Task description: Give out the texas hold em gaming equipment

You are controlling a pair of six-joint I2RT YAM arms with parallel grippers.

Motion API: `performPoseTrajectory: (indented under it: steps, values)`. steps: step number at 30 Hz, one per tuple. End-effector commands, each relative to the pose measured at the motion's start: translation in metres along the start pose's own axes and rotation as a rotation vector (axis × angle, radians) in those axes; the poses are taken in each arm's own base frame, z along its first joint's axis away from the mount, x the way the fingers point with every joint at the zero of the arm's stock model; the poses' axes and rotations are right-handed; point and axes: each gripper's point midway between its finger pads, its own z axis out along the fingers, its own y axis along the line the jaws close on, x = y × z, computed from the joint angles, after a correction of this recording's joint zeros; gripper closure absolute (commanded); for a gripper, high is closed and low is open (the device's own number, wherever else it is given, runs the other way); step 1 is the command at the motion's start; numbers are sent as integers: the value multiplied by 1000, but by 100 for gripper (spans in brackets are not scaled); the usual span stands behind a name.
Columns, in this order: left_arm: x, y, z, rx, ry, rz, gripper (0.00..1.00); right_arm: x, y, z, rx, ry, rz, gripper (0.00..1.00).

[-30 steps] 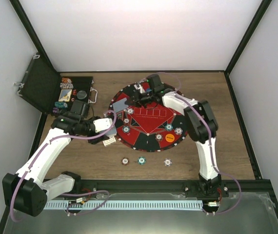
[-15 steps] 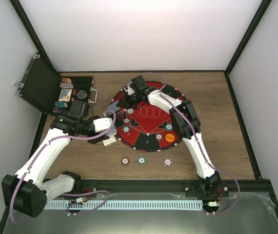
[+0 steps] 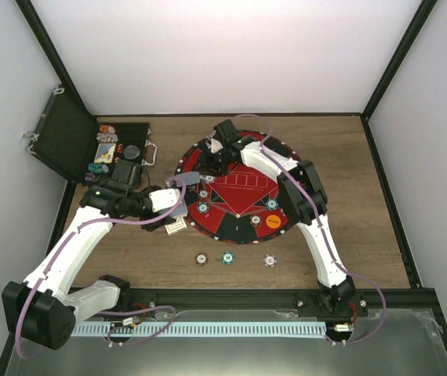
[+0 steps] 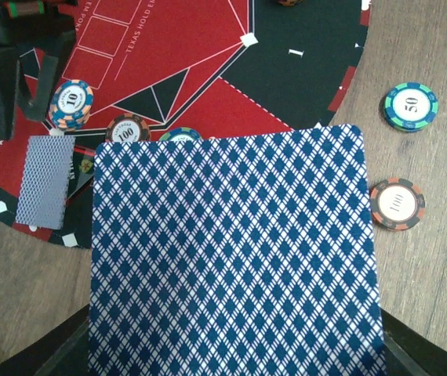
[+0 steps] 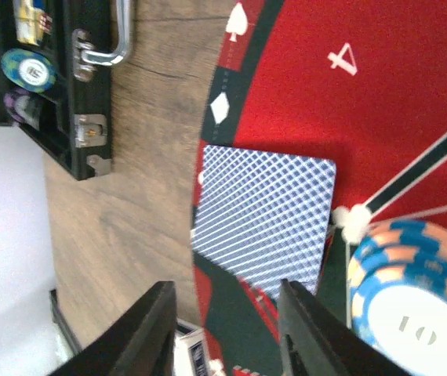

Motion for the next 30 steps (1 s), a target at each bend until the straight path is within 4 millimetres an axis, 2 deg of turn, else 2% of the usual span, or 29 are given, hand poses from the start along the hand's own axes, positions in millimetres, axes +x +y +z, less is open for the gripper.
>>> performPoseTrajectory:
  steps: [1, 3, 6, 11, 13, 17, 19, 22, 30]
  values:
    - [-11, 4, -9, -16, -39, 4, 96, -12, 59, -59, -70, -116, -104, 59]
    - [-11, 4, -9, -14, -39, 3, 96, -8, 72, -75, -88, -136, -125, 53]
    - [-12, 4, -9, -15, -40, 7, 96, 8, 83, -94, -123, -144, -139, 51]
    - [-13, 4, -9, -12, -50, 14, 96, 64, 102, -119, -286, -121, -147, 35]
    - [-14, 4, -8, -9, -52, 15, 96, 93, 98, -120, -322, -87, -127, 31]
    - [-14, 4, -6, -1, -53, 17, 96, 130, 110, -131, -429, -71, -129, 28]
    - [-14, 3, -5, 4, -54, 16, 96, 146, 117, -130, -455, -47, -133, 27]
    - [-14, 4, -5, 7, -55, 14, 96, 159, 128, -123, -471, -16, -150, 26]
    - [-16, 4, -6, 4, -57, 14, 96, 172, 145, -95, -505, 59, -167, 26]
